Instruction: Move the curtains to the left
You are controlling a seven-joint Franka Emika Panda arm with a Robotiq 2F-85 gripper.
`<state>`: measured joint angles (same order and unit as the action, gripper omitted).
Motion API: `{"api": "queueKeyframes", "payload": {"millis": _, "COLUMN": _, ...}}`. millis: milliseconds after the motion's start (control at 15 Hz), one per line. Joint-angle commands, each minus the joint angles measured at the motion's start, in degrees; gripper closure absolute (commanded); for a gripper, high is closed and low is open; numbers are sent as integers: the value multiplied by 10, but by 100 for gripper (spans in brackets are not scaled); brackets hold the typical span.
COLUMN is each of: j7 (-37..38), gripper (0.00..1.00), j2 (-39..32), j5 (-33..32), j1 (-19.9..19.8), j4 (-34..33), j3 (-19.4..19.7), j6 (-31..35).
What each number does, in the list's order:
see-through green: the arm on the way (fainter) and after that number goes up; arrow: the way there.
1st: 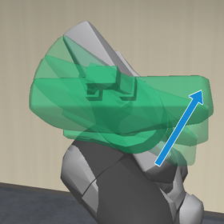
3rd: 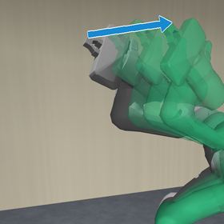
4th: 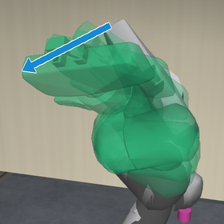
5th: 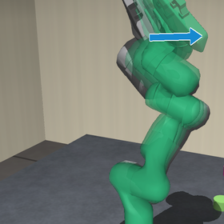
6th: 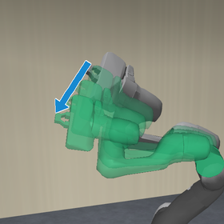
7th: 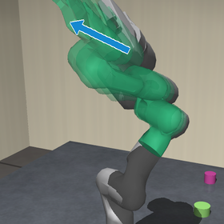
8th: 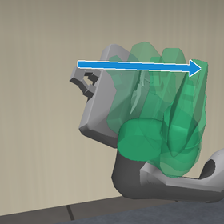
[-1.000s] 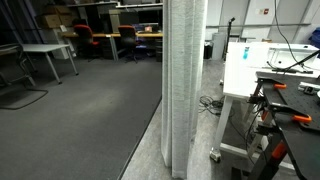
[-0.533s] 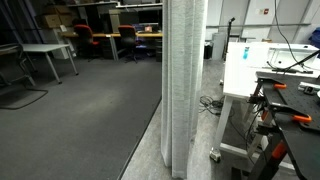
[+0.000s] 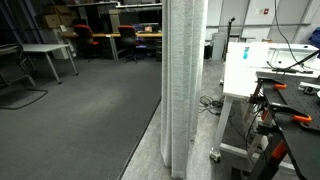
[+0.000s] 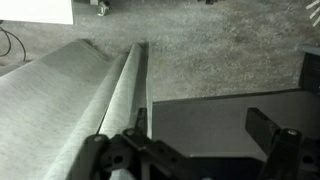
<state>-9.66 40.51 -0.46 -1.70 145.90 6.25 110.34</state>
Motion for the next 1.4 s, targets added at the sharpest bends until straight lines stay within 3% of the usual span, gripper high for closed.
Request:
{"api": "queueKeyframes", "payload": {"millis": 0, "j7": 14, "gripper": 0, "j2": 32, "j5": -14, "j1": -11, "j4": 17, "j3": -10, "j6": 59}}
{"api": "queueKeyframes", "payload": {"millis": 267, "j7": 9, "gripper": 0, "j2": 44, "j5": -22, "j1": -14, "j4": 31, "j3": -12, "j6": 136}}
{"api": "queueKeyframes", "payload": {"millis": 1133, "j7": 22, "gripper": 0, "j2": 112, "j5": -64, "j1": -48, "j4": 134, "j3": -25, "j6": 517}}
{"api": "queueKeyframes", "payload": {"millis": 1333, "j7": 37, "gripper": 0, "j2": 90, "j5": -50, "j1": -55, "j4": 114, "j3": -25, "j6": 587}}
